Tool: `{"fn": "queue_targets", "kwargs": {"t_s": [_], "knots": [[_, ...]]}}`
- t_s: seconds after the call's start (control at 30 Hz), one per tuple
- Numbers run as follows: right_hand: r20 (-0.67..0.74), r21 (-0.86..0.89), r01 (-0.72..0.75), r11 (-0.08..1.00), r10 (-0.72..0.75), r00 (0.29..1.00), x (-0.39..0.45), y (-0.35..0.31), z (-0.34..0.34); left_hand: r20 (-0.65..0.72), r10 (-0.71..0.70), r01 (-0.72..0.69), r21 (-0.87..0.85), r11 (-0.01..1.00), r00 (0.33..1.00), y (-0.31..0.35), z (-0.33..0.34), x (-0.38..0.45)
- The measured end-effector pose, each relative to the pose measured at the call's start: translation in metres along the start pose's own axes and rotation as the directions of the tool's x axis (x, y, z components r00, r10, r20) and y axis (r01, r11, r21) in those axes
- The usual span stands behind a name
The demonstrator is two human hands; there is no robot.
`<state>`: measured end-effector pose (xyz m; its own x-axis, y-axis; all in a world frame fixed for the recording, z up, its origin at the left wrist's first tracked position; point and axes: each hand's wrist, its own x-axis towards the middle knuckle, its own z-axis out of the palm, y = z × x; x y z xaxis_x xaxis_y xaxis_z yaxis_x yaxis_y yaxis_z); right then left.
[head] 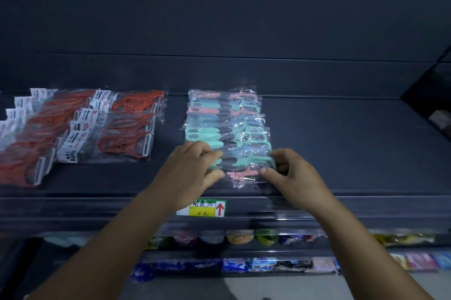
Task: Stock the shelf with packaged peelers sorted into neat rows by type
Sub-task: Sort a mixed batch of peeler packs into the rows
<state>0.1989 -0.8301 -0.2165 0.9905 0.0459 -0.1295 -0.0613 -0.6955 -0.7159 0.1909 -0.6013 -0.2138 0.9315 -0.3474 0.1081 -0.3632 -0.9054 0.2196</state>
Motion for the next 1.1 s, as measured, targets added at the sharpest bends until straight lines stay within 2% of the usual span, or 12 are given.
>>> {"fn": "queue_targets", "kwargs": {"t_s": [0.17, 0.27, 0.4, 0.53, 0.7, 0.93, 1.1], "knots": [[-0.099, -0.046, -0.051, 0.998, 0.046, 0.994, 0.009, -0.003, 0.004, -0.015, -0.064, 0.065, 0.048, 0.997, 0.998, 0.003, 0.003, 0.000], [-0.143, -0.066, -0.059, 0.996, 0.049, 0.988, 0.010, -0.003, 0.003, -0.066, -0.061, 0.060, -0.013, 0.998, 0.996, 0.003, -0.001, -0.002], [-0.086, -0.130, -0.072, 0.989, 0.062, 0.994, 0.005, -0.002, -0.002, 0.004, -0.003, 0.003, -0.046, 0.999, 1.000, -0.001, -0.001, -0.007], [-0.065, -0.159, -0.068, 0.985, 0.058, 0.996, 0.003, -0.005, -0.006, 0.015, -0.029, 0.030, -0.057, 0.998, 0.999, 0.000, -0.004, -0.005], [-0.098, -0.146, -0.050, 0.988, 0.036, 0.995, 0.005, -0.013, 0.001, -0.021, -0.087, 0.086, -0.048, 0.995, 0.996, 0.004, -0.003, -0.003], [-0.101, -0.046, -0.136, 0.990, 0.131, 0.986, 0.014, -0.017, 0.005, 0.007, -0.156, 0.156, -0.051, 0.986, 0.988, 0.000, -0.002, 0.007], [-0.129, 0.005, -0.099, 0.995, 0.099, 0.987, 0.014, -0.016, 0.006, -0.019, -0.140, 0.138, -0.080, 0.987, 0.990, 0.001, -0.004, 0.011]]}}
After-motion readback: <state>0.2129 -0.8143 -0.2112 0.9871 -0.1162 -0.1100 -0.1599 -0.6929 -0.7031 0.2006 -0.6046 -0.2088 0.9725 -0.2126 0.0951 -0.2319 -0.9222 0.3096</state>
